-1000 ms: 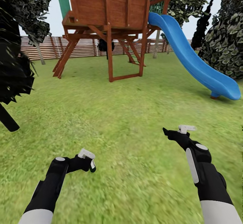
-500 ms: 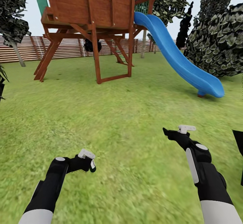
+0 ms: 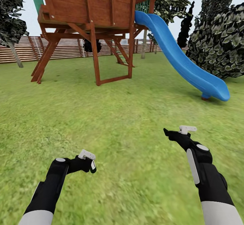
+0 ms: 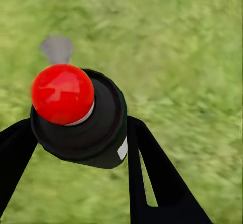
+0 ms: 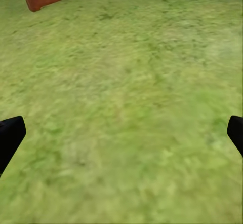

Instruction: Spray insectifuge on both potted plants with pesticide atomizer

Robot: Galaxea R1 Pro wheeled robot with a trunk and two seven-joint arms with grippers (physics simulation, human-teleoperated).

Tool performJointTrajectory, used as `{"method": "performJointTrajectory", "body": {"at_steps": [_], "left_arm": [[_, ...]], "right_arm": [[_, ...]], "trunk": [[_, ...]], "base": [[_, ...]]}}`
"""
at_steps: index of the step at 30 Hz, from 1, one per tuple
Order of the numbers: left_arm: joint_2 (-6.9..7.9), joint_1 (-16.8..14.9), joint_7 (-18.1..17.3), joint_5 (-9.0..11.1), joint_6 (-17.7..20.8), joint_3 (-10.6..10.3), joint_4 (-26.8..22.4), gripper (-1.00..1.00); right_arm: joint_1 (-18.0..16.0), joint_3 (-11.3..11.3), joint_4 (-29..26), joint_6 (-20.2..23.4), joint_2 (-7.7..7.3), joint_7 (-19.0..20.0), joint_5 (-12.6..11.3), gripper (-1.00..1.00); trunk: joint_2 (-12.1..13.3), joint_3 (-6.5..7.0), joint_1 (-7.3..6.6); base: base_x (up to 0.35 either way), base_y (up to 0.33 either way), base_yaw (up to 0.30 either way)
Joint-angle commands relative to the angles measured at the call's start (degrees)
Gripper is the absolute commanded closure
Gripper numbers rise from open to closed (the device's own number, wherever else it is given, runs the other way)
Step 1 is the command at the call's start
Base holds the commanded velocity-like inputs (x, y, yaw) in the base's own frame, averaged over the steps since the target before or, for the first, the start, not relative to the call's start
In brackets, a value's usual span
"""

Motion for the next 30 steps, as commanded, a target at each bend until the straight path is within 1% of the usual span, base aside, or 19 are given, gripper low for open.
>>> {"method": "performJointTrajectory", "body": {"at_steps": [1,11,15,30], "left_arm": [[-0.07,-0.1,-0.5,-0.4,0.2,0.2,-0.1,1.00],[-0.07,0.0,-0.5,-0.4,0.2,0.2,-0.1,1.00],[-0.07,-0.1,-0.5,-0.4,0.2,0.2,0.0,1.00],[-0.33,-0.1,-0.5,-0.4,0.2,0.2,-0.1,1.00]], "right_arm": [[0.0,-0.1,-0.1,0.3,0.00,0.2,-0.2,-1.00],[0.0,0.0,0.0,0.3,0.00,0.2,-0.2,-1.00],[0.0,0.0,0.0,0.3,0.00,0.2,-0.2,-1.00],[0.0,0.0,0.0,0.3,0.00,0.2,-0.2,-1.00]], "trunk": [[0.0,-0.06,0.03],[0.0,-0.06,0.03],[0.0,-0.06,0.03],[0.0,-0.06,0.03]], "base": [[0.347,0.000,0.000],[0.347,0.000,-0.001],[0.347,0.000,-0.071],[0.347,0.000,-0.218]]}}
